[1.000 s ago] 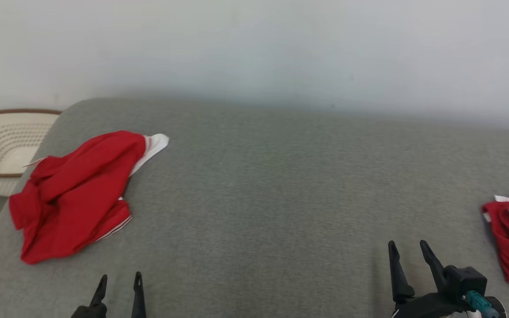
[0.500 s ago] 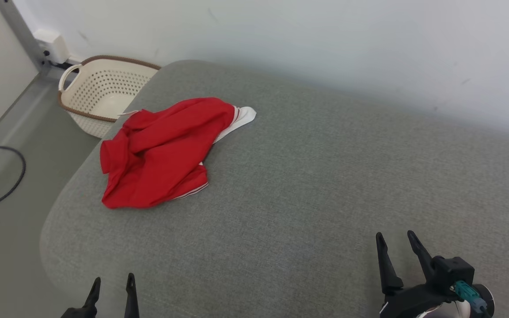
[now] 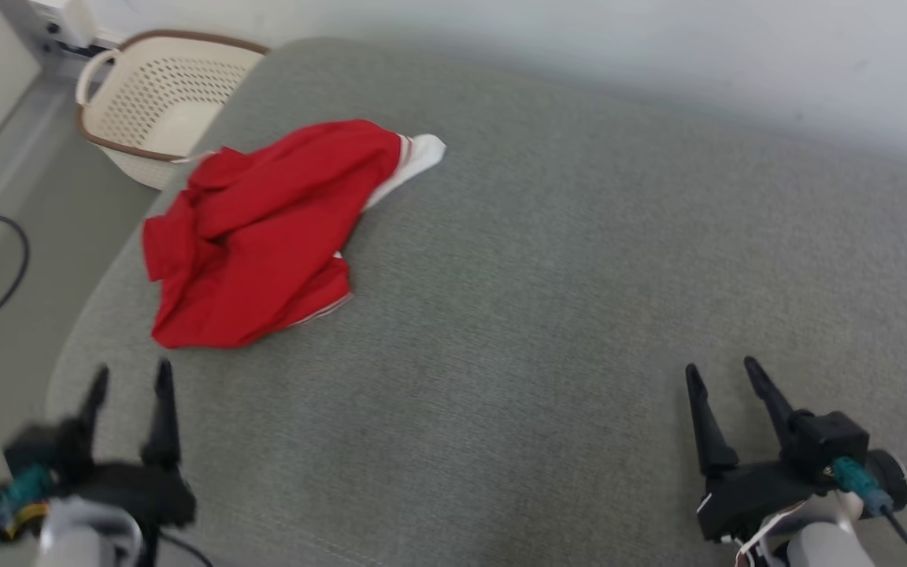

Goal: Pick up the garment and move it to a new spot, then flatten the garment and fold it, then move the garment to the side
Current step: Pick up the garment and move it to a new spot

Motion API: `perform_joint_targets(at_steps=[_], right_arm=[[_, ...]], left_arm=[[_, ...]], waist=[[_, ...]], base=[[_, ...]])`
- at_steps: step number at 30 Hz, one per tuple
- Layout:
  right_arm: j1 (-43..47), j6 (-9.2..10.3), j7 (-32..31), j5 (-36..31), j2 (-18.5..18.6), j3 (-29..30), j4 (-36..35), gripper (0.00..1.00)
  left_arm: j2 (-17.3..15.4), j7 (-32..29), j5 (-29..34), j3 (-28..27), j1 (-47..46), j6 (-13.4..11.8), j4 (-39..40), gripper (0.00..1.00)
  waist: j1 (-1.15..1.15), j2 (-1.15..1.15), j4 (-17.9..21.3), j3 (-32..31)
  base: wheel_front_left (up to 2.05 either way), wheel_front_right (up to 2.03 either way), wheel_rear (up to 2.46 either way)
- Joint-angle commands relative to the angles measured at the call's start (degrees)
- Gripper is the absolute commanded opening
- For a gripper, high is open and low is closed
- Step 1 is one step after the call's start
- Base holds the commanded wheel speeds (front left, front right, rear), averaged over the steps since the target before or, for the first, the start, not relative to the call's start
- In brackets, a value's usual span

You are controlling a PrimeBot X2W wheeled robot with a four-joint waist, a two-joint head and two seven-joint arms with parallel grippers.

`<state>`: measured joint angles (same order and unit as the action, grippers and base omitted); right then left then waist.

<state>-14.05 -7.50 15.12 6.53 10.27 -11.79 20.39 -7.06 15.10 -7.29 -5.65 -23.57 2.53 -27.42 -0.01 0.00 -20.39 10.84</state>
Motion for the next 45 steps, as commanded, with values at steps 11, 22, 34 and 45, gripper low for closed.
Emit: perform_joint_targets(at_steps=[11,22,34,45], right_arm=[[-4.3,0.02,0.0,0.0,1.8,1.7,-5.1,1.00],[-6.2,0.02,0.0,-0.2,1.3,2.5,-7.8,1.00],[-4.5,0.03,0.0,0.6,0.4,4.1,-7.3,0.46],[-4.1,0.03,0.0,1.4,-1.9,3.6,-6.3,0.40]], left_arm=[[-8.8,0.1,0.3,-1.9,-17.0,2.9,-13.6,1.00],[-12.3,0.1,-1.1,-4.4,-23.7,0.5,-25.3,1.00],[-11.8,0.1,0.1,-5.4,-23.7,-3.5,-23.7,0.00],[-3.3,0.1,3.2,0.7,-19.4,0.6,-7.0,0.00]], waist=[[0.01,0.00,10.3,11.2],[0.01,0.00,15.9,15.7],[0.01,0.00,16.1,14.8],[0.01,0.00,15.2,9.7]], base=[[0.00,0.00,0.00],[0.00,0.00,0.00],[0.00,0.00,0.00],[0.00,0.00,0.00]])
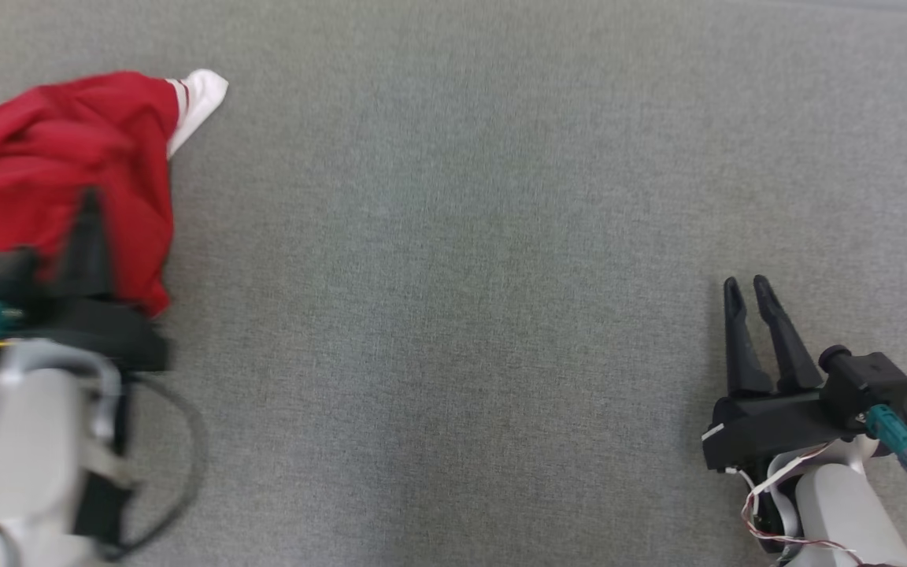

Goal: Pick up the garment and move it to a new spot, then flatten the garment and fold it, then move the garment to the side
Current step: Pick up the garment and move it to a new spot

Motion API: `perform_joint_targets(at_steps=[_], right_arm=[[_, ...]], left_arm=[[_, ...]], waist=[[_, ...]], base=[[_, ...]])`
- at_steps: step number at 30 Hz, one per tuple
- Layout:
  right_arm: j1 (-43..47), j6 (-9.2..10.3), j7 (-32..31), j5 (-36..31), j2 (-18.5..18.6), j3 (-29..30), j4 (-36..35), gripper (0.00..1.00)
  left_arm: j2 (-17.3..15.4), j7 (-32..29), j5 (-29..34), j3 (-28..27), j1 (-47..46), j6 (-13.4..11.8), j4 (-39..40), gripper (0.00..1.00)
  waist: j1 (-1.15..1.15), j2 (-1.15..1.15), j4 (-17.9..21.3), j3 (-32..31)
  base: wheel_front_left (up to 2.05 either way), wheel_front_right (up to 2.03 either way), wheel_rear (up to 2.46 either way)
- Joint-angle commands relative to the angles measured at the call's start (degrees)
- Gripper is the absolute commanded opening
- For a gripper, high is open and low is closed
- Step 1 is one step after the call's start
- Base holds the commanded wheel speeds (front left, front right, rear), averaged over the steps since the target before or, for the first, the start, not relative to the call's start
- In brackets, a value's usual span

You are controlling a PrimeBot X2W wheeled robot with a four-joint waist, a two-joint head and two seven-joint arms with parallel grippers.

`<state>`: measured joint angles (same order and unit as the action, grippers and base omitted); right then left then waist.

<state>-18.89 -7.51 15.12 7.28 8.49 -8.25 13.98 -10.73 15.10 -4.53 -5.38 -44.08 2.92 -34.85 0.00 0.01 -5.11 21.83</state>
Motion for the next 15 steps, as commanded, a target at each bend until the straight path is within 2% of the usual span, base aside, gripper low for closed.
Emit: perform_joint_targets(at_steps=[1,4,6,9,10,12,15], right_arm=[[0.8,0.04,0.0,0.6,-0.3,-0.2,0.3,0.41],[1.0,0.04,0.0,0.9,-0.9,-0.5,0.4,0.41],[1.1,0.04,0.0,1.0,-1.3,-0.4,0.5,0.47],[1.9,0.04,0.0,1.3,-1.8,-0.2,0.8,0.79],[2.1,0.04,0.0,1.4,-2.0,-0.1,0.8,0.83],[2.2,0.04,0.0,1.6,-2.3,-0.1,1.0,1.00],[2.5,0.04,0.0,1.7,-2.8,-0.1,1.1,1.00]], left_arm=[[1.9,0.1,0.4,1.3,1.6,0.7,2.1,0.00],[4.8,0.1,1.1,5.6,3.5,2.5,6.5,0.00],[6.4,0.1,0.6,9.2,4.7,3.3,8.5,0.00],[7.5,0.1,-1.4,15.2,5.9,4.0,10.8,0.00],[7.7,0.1,-2.0,17.7,6.2,4.1,11.5,0.00],[7.8,0.1,-5.1,23.4,6.7,4.4,12.9,0.00],[7.7,0.1,-9.8,31.1,6.7,4.2,14.5,0.00]], waist=[[0.00,-0.01,0.1,-1.9],[0.00,-0.01,1.1,-3.2],[0.00,-0.01,2.0,-3.8],[0.00,-0.01,3.8,-4.7],[0.00,-0.01,4.5,-5.0],[0.00,-0.01,6.0,-5.3],[0.00,-0.01,8.3,-5.7]], base=[[0.00,0.00,0.00],[0.00,0.00,0.00],[0.00,0.00,0.00],[0.00,0.00,0.00],[0.00,0.00,0.00],[0.00,0.00,0.00],[0.00,0.00,0.00]])
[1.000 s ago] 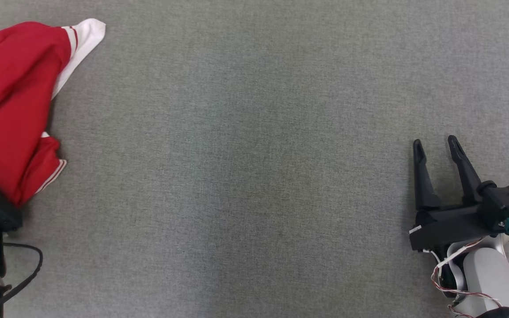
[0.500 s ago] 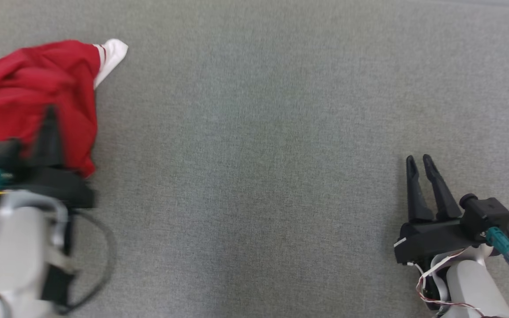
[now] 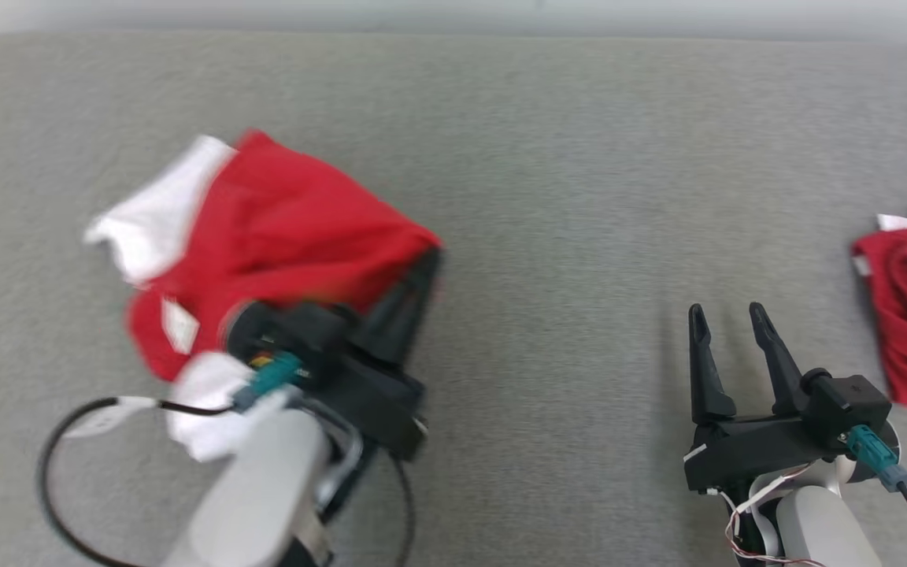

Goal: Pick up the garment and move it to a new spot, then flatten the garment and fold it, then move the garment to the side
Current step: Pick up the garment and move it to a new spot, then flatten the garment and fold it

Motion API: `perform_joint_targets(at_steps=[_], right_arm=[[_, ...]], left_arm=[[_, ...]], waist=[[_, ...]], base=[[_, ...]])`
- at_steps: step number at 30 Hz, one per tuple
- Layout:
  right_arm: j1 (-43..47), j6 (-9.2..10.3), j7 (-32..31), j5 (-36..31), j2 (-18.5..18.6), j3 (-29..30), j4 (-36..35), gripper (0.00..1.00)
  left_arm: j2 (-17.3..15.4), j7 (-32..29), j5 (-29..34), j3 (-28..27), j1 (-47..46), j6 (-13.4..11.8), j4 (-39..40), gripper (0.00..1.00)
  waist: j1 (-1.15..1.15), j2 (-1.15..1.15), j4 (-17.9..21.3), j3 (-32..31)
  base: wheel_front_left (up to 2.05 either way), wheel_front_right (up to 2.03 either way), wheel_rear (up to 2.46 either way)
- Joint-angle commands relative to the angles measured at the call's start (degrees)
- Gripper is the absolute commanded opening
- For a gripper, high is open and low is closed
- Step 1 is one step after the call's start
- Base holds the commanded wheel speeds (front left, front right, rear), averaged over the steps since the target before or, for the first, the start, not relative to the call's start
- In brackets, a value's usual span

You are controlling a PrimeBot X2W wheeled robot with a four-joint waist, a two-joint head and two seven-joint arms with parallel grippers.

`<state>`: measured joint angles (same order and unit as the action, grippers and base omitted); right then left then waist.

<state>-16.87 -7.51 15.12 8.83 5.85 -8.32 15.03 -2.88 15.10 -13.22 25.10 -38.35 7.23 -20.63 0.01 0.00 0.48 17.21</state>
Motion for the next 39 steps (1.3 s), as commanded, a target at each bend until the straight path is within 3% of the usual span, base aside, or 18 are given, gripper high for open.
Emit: perform_joint_targets(at_steps=[1,8,9,10,16,24,30,39], right_arm=[[0.6,0.04,0.0,0.2,-0.3,0.0,0.1,1.00],[1.0,0.04,0.0,0.9,-1.3,-1.2,1.3,1.00],[1.0,0.04,0.0,0.9,-1.5,-1.3,1.5,1.00],[1.0,0.04,0.0,1.1,-1.6,-1.5,1.5,1.00],[1.5,0.04,0.0,1.2,-2.0,-1.4,1.6,1.00],[2.1,0.04,0.0,1.0,-1.9,-3.7,0.9,1.00],[0.8,0.04,0.0,1.5,-1.4,-9.1,1.0,1.00],[-2.0,0.04,0.0,3.1,0.1,-17.8,2.8,1.00]], left_arm=[[-0.1,0.1,-2.1,2.8,0.8,-0.2,0.3,0.00],[-0.1,0.1,-6.9,14.0,-1.3,-3.0,-1.2,0.00],[-0.1,0.1,-7.4,14.4,-1.2,-3.5,-2.0,0.41],[0.0,0.1,-7.8,14.8,-1.2,-3.9,-2.4,1.00],[-0.1,0.1,-7.3,14.9,0.0,-5.2,-3.0,1.00],[-0.1,0.1,-4.7,8.3,5.4,-7.1,0.1,1.00],[0.0,0.1,-2.2,1.4,10.4,-8.1,1.0,1.00],[0.0,0.1,-0.4,-6.1,16.9,-7.4,2.7,1.00]], waist=[[-0.01,0.00,3.3,-1.1],[-0.01,0.00,7.9,-2.5],[-0.01,0.00,8.5,-2.9],[-0.01,0.00,8.9,-3.1],[-0.01,0.00,8.8,-4.5],[-0.01,0.00,3.2,-7.1],[-0.01,0.00,-2.1,-7.4],[-0.01,0.00,-9.4,-5.7]], base=[[0.00,0.00,0.00],[0.00,0.00,0.00],[0.00,0.00,0.00],[0.00,0.00,0.00],[0.00,0.00,0.00],[0.00,0.00,0.00],[0.00,0.00,0.00],[0.00,0.00,0.00]])
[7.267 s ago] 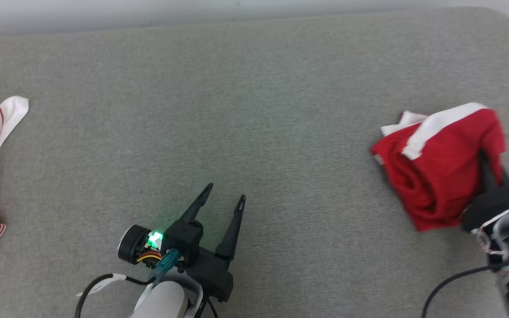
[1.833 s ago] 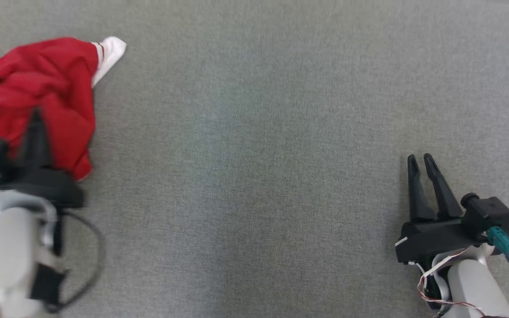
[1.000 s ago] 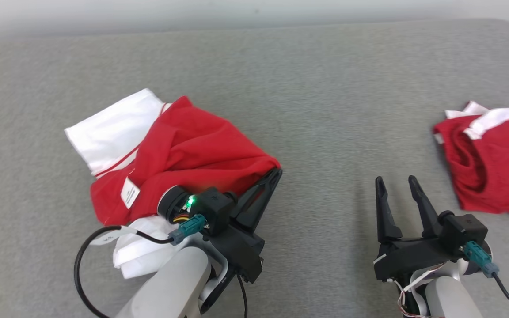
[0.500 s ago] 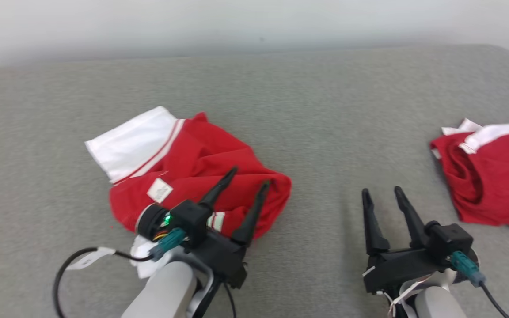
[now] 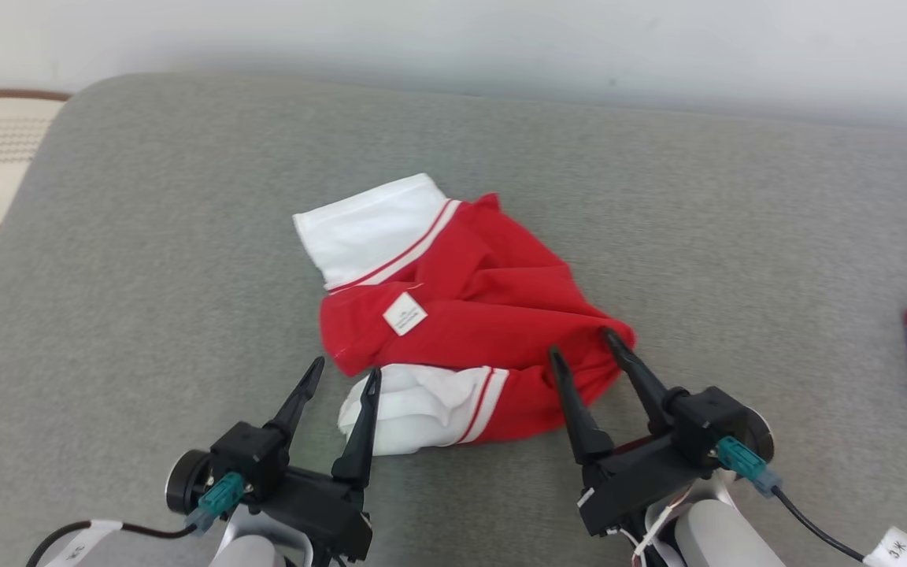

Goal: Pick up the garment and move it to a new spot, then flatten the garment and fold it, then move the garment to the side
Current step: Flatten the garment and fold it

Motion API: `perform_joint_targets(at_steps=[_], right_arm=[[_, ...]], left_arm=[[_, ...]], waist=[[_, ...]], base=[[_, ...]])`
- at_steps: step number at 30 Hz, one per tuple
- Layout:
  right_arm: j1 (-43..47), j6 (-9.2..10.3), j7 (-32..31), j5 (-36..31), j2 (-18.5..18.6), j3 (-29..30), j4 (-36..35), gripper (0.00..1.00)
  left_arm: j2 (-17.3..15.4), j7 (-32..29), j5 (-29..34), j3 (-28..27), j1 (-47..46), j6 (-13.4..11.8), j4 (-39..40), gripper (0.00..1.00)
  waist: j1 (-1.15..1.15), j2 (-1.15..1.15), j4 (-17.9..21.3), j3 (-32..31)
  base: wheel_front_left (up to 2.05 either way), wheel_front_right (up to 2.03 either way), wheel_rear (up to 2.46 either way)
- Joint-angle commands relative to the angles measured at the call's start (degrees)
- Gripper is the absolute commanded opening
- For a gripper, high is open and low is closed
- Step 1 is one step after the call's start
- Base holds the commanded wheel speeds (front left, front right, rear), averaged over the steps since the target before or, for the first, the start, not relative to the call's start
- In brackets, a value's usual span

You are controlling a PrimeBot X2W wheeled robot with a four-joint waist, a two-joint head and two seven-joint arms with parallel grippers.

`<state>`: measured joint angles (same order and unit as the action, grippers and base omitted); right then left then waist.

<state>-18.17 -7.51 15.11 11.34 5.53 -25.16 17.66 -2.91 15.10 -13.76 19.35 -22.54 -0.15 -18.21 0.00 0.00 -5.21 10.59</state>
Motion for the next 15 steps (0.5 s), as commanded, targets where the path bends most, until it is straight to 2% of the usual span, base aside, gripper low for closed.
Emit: perform_joint_targets(at_steps=[1,11,15], right_arm=[[-1.1,0.04,0.0,0.7,0.8,-1.7,0.5,1.00],[-7.1,0.04,0.0,2.2,2.8,-9.0,5.1,1.00],[-9.9,0.04,0.0,2.3,2.9,-9.9,8.0,1.00]], left_arm=[[0.0,0.1,0.1,-0.6,1.7,0.1,0.3,1.00],[0.0,0.1,-3.1,1.1,4.2,-0.7,0.8,1.00],[0.0,0.1,-4.2,2.7,4.1,-1.3,1.0,1.00]], waist=[[0.00,0.00,-4.3,1.1],[0.00,0.00,-8.9,2.0],[0.00,0.00,-11.1,2.6]], base=[[0.00,0.00,0.00],[0.00,0.00,0.00],[0.00,0.00,0.00]])
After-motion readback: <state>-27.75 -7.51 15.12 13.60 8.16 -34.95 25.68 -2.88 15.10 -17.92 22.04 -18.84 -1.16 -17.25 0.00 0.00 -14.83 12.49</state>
